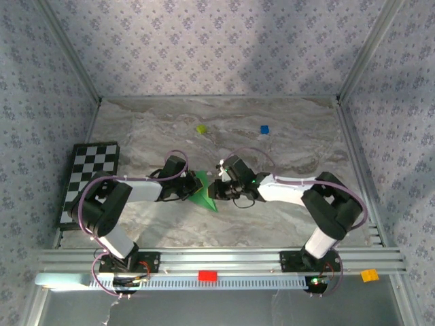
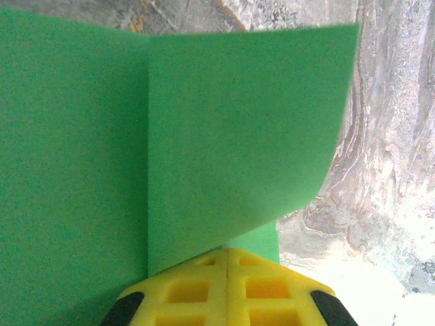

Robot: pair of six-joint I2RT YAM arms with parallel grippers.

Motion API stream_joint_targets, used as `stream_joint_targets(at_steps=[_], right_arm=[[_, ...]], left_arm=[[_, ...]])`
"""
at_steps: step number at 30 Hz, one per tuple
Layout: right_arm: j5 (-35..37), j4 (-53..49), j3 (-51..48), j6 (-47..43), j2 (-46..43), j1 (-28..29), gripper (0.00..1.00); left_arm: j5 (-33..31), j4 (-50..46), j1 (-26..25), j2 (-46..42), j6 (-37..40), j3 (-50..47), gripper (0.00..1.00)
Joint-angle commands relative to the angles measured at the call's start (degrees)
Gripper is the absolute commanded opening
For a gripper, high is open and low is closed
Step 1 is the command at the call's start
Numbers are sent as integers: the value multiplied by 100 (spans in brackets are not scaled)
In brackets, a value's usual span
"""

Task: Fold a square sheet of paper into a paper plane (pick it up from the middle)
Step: Fourth fold the wing at the center of the table.

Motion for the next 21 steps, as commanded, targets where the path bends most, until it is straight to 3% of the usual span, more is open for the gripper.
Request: stream_joint_targets(at_steps=[1,9,21], right_arm=[[-213,123,408,205,367,47,14],[-101,-121,637,486,962,0,11],[22,-239,210,566,994,-72,9]], left_arm=[[-177,-375,19,2,57,-145,0],[-171,-375,26,-11,74,-143,0],[-99,-329,24,-80,115,-69,0]])
